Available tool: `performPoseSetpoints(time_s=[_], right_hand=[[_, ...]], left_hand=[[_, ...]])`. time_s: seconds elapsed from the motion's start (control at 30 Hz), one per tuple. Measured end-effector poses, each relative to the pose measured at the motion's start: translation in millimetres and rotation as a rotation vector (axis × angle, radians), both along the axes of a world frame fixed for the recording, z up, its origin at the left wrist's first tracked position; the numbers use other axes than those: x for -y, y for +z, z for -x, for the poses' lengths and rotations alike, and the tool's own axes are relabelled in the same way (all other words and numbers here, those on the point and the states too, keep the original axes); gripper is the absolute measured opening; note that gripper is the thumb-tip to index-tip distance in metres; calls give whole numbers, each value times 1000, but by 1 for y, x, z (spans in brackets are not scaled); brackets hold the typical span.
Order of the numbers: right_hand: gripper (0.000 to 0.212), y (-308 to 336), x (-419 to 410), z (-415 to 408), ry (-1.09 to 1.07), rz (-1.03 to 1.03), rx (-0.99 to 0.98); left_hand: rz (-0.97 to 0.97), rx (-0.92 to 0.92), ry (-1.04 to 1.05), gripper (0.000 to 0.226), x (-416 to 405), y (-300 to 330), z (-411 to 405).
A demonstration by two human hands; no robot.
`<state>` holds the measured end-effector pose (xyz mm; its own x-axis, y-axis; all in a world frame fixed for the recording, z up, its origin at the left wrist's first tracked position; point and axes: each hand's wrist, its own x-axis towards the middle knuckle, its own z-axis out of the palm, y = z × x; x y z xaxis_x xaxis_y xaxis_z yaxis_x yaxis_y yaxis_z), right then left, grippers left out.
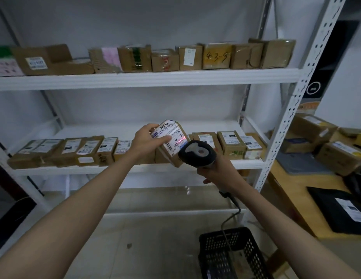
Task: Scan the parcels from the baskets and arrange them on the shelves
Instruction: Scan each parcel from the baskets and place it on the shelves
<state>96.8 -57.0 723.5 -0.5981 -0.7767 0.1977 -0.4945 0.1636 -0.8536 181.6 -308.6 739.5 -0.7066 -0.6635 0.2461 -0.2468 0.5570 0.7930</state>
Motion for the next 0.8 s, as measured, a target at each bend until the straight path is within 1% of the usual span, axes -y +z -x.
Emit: performPoseSetpoints(time_s=[0.07,0.17,0.33,0.4,0.47,0.6,0.67,0.8], right_hand=[[40,3,-4,3,-1,9,-17],[34,6,-10,9,-20,42,5],[36,13,-19,18,9,60,10],[33,18,-19,23,7,66,11],[29,27,-18,29,-13,91,26],[17,56,-10,46,-133,137,-12],[19,75,-4,55,-129,200,40],[32,117,6,70,-107,375,148]], left_hand=[[13,2,-3,64,-4,6,0],[15,-3,3,66,-9,14,3],[12,-21,11,68,-15,22,8],[23,-31,11,68,-15,27,10],[46,-42,17,66,-15,36,11],[57,-77,44,64,-12,63,15],[60,-111,57,64,-11,80,17],[14,-199,40,63,-12,122,24]])
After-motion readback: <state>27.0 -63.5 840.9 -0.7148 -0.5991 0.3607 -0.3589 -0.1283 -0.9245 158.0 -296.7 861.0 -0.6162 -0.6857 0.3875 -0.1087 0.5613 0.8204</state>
